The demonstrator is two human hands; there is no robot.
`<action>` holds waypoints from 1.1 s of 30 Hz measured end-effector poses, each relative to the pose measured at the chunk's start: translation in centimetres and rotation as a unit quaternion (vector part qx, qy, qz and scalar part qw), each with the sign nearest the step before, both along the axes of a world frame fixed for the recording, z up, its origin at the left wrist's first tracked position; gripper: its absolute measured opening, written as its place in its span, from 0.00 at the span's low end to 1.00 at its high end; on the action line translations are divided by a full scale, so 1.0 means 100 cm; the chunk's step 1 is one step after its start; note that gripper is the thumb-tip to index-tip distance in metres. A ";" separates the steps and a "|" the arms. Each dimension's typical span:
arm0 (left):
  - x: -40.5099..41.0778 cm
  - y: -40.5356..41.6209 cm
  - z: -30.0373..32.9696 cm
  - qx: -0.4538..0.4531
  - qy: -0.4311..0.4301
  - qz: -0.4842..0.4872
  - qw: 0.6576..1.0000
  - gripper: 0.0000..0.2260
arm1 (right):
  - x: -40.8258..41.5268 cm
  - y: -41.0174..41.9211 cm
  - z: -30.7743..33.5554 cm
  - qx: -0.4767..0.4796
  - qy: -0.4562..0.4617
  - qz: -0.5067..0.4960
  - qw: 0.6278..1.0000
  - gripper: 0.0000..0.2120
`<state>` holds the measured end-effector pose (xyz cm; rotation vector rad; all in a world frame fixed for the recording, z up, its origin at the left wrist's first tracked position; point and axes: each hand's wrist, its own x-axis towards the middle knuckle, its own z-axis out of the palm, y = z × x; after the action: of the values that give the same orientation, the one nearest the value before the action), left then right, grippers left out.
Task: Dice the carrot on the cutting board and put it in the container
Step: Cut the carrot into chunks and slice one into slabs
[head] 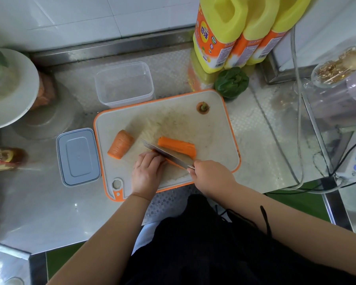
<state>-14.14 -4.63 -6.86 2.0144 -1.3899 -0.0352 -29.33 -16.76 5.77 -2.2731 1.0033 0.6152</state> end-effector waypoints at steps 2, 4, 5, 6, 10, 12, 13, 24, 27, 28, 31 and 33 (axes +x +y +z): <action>0.000 0.000 -0.001 -0.003 0.000 0.002 1.000 0.06 | 0.002 -0.002 -0.001 -0.001 0.006 0.008 1.000 0.15; 0.001 -0.001 -0.003 -0.009 0.002 0.004 1.000 0.05 | 0.003 -0.004 -0.002 -0.005 0.012 0.020 1.000 0.16; 0.001 -0.001 -0.003 -0.012 0.002 0.005 1.000 0.06 | 0.004 -0.004 -0.002 -0.007 0.013 0.026 1.000 0.16; 0.001 -0.001 -0.003 -0.013 0.002 0.006 1.000 0.06 | 0.004 -0.004 -0.003 -0.009 0.013 0.032 0.999 0.16; 0.001 -0.001 -0.005 -0.020 -0.001 0.007 1.000 0.07 | 0.009 -0.007 -0.004 -0.011 0.021 0.049 0.999 0.15; 0.001 -0.001 -0.006 -0.023 -0.001 0.004 1.000 0.06 | 0.014 -0.008 -0.005 0.000 0.025 0.047 0.999 0.15; 0.002 -0.001 -0.006 -0.025 -0.001 0.003 1.000 0.06 | 0.016 -0.009 -0.005 0.005 0.024 0.046 0.999 0.15; 0.000 -0.002 -0.005 -0.025 0.004 0.009 1.000 0.10 | 0.021 -0.002 -0.023 0.001 0.021 0.034 0.999 0.15; 0.000 -0.002 -0.005 -0.028 0.002 0.010 1.000 0.08 | 0.015 0.002 -0.032 -0.012 0.026 0.039 0.999 0.17; 0.000 -0.002 -0.006 -0.028 -0.001 0.010 1.000 0.06 | 0.014 0.003 -0.034 -0.021 0.025 0.045 0.998 0.17; 0.002 -0.001 -0.007 -0.024 -0.007 0.006 1.000 0.03 | 0.011 0.004 -0.036 -0.036 0.018 0.052 0.998 0.18; 0.001 0.000 -0.007 -0.020 -0.004 0.005 1.000 0.02 | 0.011 0.002 -0.036 -0.028 0.016 0.045 0.998 0.18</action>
<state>-14.02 -4.66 -7.55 1.9910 -1.3744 0.0067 -28.23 -16.58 2.18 -2.3743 0.9489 0.6705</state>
